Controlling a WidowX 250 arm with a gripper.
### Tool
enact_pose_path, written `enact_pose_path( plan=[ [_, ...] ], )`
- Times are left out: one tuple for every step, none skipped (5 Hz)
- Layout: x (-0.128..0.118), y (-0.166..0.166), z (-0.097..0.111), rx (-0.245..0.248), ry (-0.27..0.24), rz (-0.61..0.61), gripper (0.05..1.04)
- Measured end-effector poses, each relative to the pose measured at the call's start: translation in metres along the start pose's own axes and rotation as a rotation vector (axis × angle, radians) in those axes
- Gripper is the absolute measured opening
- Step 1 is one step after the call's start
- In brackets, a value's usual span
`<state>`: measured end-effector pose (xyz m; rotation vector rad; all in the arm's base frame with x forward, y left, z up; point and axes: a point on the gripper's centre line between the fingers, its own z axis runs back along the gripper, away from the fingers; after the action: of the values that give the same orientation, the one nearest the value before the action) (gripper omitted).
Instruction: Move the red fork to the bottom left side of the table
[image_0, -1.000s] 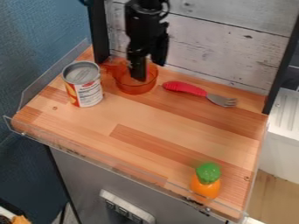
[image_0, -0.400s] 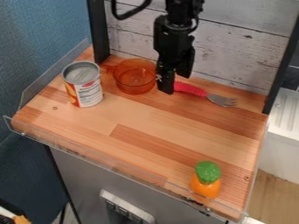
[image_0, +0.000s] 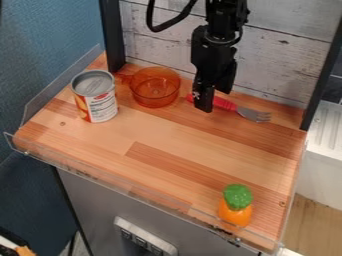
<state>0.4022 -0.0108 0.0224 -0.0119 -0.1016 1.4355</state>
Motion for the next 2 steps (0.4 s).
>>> enact_pose_path(
  plan=[
    [-0.0042, -0.0016, -0.0107, 0.004, -0.018, -0.004, 1.001],
    [-0.0068, -0.0046, -0.0191, 0.019, -0.026, -0.002, 0.948]
  ],
)
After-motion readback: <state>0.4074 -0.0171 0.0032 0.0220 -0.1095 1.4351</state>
